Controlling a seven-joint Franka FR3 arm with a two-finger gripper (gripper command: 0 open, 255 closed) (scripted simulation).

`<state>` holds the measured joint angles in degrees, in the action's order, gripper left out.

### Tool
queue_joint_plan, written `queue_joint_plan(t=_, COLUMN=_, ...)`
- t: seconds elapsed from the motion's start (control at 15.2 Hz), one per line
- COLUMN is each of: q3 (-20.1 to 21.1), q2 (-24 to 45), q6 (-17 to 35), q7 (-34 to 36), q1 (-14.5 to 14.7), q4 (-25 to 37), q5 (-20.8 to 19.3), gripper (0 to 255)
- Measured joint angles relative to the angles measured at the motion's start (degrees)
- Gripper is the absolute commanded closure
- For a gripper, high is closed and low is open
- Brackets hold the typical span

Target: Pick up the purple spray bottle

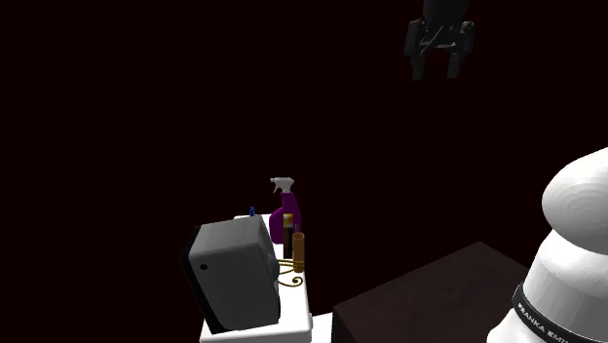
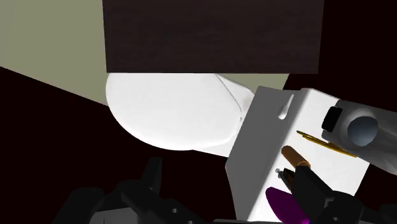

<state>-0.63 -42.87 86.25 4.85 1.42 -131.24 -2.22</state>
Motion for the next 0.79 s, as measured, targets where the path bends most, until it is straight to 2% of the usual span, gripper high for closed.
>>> queue_joint_plan(t=0.2, q3=0.03, q2=2.78, q6=1.53, q7=-1.30, q1=0.59, q4=0.54, q5=-0.41, gripper=0)
queue_joint_plan(t=0.79, q3=0.89, q2=22.96, q6=8.83, q7=-10.47, q1=4.08, q4=8.34, q5=-3.57, gripper=0)
